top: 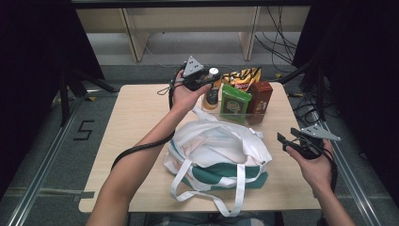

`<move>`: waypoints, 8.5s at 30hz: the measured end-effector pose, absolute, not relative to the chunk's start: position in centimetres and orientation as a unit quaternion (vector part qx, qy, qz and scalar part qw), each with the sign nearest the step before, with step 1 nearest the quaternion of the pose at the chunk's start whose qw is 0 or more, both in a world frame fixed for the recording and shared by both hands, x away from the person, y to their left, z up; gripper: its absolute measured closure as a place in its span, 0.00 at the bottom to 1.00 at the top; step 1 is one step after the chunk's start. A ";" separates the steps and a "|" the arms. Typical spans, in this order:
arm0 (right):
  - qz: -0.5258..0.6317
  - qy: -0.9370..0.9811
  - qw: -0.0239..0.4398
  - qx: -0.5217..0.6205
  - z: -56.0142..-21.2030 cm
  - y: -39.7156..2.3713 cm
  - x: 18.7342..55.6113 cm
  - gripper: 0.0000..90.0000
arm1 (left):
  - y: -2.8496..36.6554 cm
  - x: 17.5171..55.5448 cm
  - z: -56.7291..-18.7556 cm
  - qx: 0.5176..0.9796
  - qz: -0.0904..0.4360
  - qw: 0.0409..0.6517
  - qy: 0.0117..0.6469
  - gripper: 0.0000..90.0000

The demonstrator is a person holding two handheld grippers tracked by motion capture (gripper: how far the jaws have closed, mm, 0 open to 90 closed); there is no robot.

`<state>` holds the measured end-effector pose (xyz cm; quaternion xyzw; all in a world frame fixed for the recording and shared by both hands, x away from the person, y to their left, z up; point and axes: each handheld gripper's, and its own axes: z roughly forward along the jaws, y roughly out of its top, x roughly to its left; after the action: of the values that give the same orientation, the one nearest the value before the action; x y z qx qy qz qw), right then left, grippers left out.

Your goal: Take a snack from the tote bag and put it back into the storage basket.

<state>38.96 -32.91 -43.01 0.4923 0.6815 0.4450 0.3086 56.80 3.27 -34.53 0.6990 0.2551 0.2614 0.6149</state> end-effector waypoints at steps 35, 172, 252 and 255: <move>0.447 0.685 0.286 0.499 -42.9 -32.7 38.8 0.46 | 3.1 58.6 -36.8 0.713 0.254 0.594 0.273 0.65; 0.436 0.694 0.278 0.501 -43.3 -32.4 39.0 0.46 | 3.1 60.3 -41.2 0.753 0.237 0.524 0.319 0.65; 0.434 0.700 0.295 0.484 -43.2 -32.2 39.0 0.45 | 13.7 46.7 -40.7 0.733 0.250 0.539 0.333 0.44; 0.436 0.698 0.291 0.489 -43.2 -32.2 38.9 0.45 | 14.2 46.0 -41.0 0.729 0.251 0.540 0.336 0.44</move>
<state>38.91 -32.17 -43.24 0.4886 0.6978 0.4355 0.2909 45.99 14.19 -41.01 0.7295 0.3363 0.2505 0.5404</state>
